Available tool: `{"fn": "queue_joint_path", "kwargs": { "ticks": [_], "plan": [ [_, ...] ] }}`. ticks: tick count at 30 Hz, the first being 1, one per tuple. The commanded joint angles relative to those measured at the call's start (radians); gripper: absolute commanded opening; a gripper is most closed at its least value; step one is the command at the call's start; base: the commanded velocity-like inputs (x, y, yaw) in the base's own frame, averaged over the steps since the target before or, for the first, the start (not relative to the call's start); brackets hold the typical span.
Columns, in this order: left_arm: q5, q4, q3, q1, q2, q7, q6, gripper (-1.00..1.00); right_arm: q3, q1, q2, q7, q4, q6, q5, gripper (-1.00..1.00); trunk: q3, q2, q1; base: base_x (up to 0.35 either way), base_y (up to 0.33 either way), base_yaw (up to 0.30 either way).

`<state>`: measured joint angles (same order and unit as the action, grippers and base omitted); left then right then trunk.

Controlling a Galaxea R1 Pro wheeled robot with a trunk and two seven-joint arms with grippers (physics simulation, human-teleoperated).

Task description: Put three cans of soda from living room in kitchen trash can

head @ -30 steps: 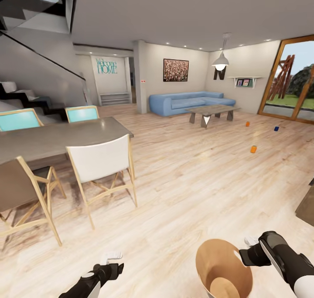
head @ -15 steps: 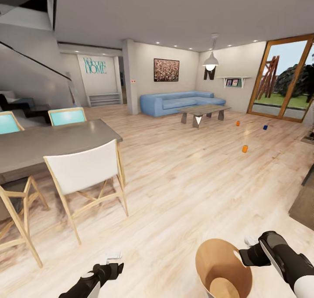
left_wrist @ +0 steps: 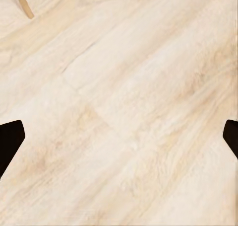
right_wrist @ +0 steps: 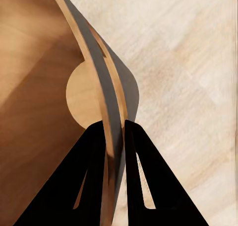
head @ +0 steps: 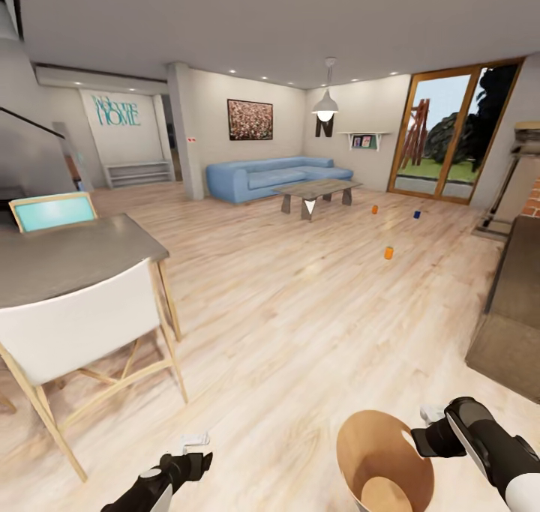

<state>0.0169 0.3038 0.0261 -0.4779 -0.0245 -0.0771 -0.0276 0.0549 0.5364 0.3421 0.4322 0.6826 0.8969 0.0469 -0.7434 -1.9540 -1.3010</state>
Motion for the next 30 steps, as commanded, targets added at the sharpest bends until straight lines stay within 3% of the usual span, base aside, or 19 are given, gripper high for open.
{"fn": "queue_joint_path", "kwargs": {
  "ticks": [1,24,30],
  "plan": [
    [0.0,0.0,0.0,0.0,0.0,0.0,0.0,1.0,-0.001,0.0,0.0,0.005,0.0,0.003,-0.016,-1.0,0.0,0.0,0.0,0.347,0.0,-0.285],
    [0.0,-0.004,0.0,-0.001,0.0,0.0,0.001,1.0,0.0,0.0,0.0,0.005,0.0,0.002,-0.016,-1.0,0.0,0.0,0.0,0.347,0.0,-0.284],
    [0.0,-0.003,0.0,-0.001,0.0,-0.001,0.002,1.0,0.001,0.0,0.0,0.005,0.0,0.002,-0.016,-1.0,0.0,0.0,0.0,0.347,0.0,-0.094]
  ]
}}
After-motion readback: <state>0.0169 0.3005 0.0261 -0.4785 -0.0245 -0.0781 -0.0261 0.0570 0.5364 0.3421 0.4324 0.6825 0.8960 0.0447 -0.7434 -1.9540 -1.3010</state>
